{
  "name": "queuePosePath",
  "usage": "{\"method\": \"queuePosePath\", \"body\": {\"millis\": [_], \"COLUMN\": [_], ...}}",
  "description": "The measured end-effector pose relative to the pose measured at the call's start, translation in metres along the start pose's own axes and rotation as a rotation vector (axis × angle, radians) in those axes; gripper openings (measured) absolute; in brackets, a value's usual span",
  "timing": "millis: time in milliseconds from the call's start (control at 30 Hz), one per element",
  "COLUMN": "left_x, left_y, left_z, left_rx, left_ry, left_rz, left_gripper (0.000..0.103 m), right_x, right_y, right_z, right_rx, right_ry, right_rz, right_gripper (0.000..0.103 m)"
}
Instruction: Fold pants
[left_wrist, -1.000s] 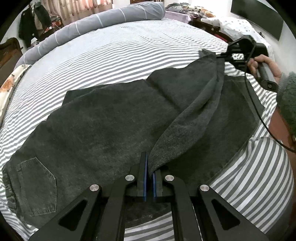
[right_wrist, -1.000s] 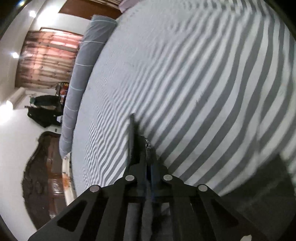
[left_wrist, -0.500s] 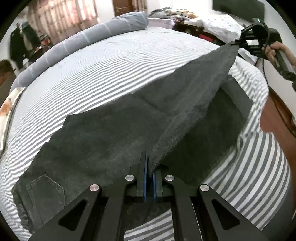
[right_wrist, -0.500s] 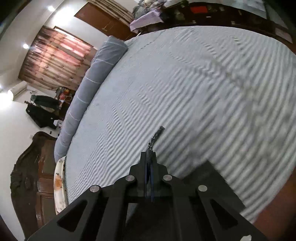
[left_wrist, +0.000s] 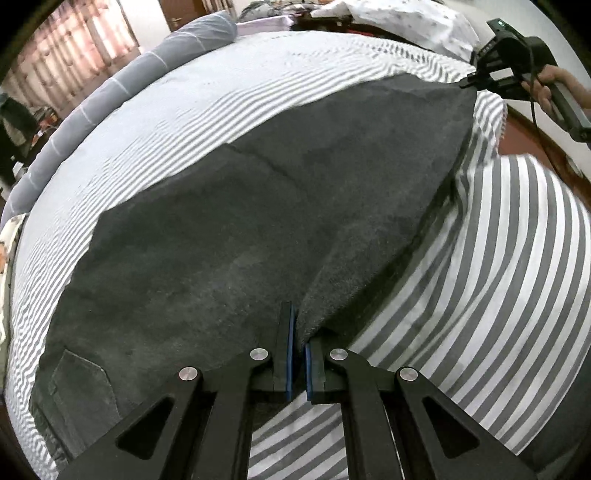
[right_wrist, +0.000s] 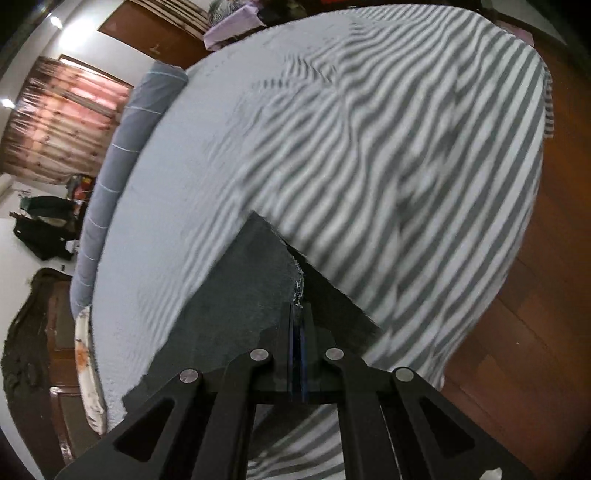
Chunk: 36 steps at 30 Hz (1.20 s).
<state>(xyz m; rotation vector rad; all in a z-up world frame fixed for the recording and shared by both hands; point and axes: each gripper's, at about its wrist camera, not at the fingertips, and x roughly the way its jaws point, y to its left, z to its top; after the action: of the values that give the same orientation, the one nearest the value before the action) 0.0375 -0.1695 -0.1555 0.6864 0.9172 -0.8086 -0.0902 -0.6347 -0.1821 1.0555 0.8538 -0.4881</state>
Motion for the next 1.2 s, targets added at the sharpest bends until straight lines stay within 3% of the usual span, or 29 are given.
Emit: {"method": "queuePosePath", "body": {"millis": [233, 433, 667, 733, 800, 900, 1067, 1200], "left_x": [0.008, 0.017, 0.035, 0.036, 0.037, 0.029, -0.005, -0.029], "left_y": [-0.003, 0.001, 0.007, 0.014, 0.023, 0.030, 0.054, 0.106], "left_z": [-0.006, -0.006, -0.004, -0.004, -0.005, -0.008, -0.008, -0.005], "left_rx": [-0.017, -0.013, -0.076, -0.121, -0.176, -0.237, -0.328, -0.519], "left_ry": [0.013, 0.021, 0.065, 0.068, 0.077, 0.081, -0.011, -0.132], "left_rz": [-0.018, -0.028, -0.024, -0.060, -0.101, -0.148, -0.178, -0.085], "left_gripper": [0.004, 0.004, 0.013, 0.018, 0.031, 0.038, 0.042, 0.051], "right_x": [0.011, 0.024, 0.033, 0.033, 0.029, 0.016, -0.016, -0.035], "right_y": [-0.016, -0.014, -0.011, -0.011, -0.011, -0.001, 0.024, 0.073], "right_z": [-0.009, -0.018, -0.023, -0.022, -0.021, -0.019, -0.019, -0.019], "right_rx": [-0.006, -0.068, -0.096, -0.080, -0.055, -0.047, -0.097, -0.199], "right_ry": [0.006, 0.011, 0.018, 0.033, 0.046, 0.025, -0.006, -0.014], "right_rz": [-0.058, -0.157, -0.213, -0.204, -0.189, -0.212, -0.192, -0.126], "right_gripper": [0.004, 0.003, 0.004, 0.013, 0.023, 0.038, 0.038, 0.038]}}
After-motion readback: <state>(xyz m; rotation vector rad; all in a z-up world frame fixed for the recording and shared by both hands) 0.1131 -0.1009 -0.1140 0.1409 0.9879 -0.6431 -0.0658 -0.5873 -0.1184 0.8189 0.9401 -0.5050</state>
